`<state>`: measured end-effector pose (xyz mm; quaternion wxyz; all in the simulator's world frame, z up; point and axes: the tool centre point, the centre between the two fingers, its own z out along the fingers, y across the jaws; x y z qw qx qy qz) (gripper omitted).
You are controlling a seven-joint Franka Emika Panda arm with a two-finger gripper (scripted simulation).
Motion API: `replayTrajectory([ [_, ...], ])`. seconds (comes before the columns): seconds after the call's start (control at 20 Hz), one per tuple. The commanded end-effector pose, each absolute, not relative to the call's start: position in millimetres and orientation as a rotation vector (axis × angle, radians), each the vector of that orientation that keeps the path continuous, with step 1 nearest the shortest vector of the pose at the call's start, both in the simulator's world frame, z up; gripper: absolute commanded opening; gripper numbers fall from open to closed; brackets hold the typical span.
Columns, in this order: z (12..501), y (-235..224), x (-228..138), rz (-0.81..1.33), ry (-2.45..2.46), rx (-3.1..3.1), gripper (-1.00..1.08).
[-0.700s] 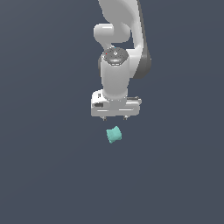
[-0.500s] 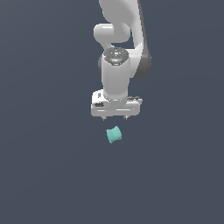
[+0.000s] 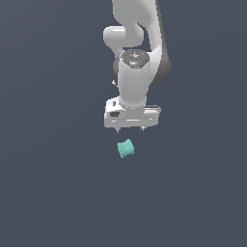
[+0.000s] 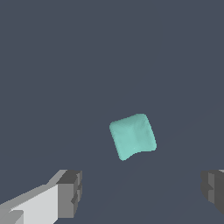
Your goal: Pick up the object and move it to a goal position.
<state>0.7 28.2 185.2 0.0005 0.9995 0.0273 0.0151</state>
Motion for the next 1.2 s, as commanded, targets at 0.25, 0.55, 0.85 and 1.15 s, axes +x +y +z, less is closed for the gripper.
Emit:
replayTrajectory([
  [0.25,175,26,2,0.042,0.139,3.135,1.00],
  [0.55,152,21,5,0.030,0.261,3.126,1.00],
  [0.85,119,16,7,0.013,0.433,3.108,1.00],
  [1.15,97,12,7,0.003,0.544,3.093,1.00],
])
